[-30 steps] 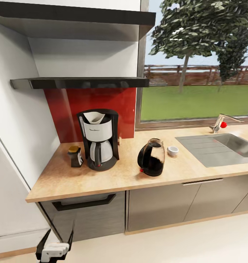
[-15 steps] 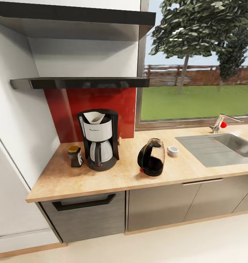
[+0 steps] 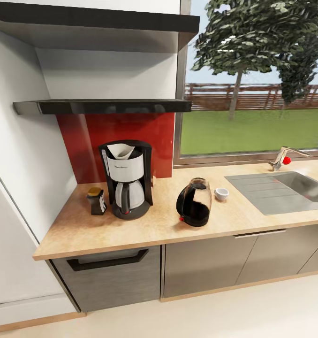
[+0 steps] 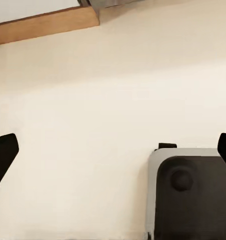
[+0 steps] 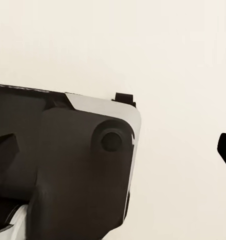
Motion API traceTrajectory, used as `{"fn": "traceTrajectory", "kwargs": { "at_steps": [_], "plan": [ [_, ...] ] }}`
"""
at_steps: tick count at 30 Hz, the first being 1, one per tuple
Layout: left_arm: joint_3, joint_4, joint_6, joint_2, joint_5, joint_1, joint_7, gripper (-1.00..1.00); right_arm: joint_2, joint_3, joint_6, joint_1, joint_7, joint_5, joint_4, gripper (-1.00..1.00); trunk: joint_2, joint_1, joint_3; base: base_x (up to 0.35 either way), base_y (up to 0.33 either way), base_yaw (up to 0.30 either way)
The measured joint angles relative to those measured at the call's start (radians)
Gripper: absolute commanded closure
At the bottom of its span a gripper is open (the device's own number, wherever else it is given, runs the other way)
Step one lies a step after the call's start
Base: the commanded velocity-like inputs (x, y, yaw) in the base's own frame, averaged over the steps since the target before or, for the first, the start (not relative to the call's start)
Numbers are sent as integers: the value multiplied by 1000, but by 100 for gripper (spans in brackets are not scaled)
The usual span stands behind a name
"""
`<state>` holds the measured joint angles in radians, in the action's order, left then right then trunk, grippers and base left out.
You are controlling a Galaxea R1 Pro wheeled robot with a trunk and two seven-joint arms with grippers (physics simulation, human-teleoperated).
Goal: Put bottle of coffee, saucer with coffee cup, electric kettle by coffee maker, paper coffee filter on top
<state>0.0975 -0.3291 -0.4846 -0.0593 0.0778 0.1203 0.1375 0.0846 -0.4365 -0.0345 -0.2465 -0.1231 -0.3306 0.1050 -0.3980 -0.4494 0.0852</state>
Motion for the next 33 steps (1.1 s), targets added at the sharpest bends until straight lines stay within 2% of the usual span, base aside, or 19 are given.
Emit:
{"fn": "traceTrajectory", "kwargs": {
  "at_steps": [2,4,5,8,10,15,25,33],
  "plan": [
    [-1,9,36,-1,0,0,28,-100,4,7,-1,-1,0,-17,2,-100,0,0,0,0,0,0],
    [-1,15,153,3,-1,1,56,-100,8,16,-2,-1,1,-50,15,-100,0,0,0,0,0,0],
    [-2,15,178,4,-1,1,59,-100,8,16,-2,-1,1,-53,21,-100,0,0,0,0,0,0],
    [-3,15,308,8,-1,0,68,-100,9,17,-5,-2,1,-62,77,-100,0,0,0,0,0,0],
    [-4,15,357,11,-2,-1,72,-100,8,15,-5,-2,-1,-66,113,-100,0,0,0,0,0,0],
    [-5,16,387,15,-3,-3,71,-100,3,7,-4,-2,-2,-62,132,-100,0,0,0,0,0,0],
    [-9,14,391,18,-3,-4,59,-100,2,7,5,-1,-1,-60,79,-100,0,0,0,1,-3,0],
    [-9,13,393,26,-2,-5,58,-100,5,8,6,-1,-1,-59,76,-100,0,0,0,80,-200,0]
  ]
}}
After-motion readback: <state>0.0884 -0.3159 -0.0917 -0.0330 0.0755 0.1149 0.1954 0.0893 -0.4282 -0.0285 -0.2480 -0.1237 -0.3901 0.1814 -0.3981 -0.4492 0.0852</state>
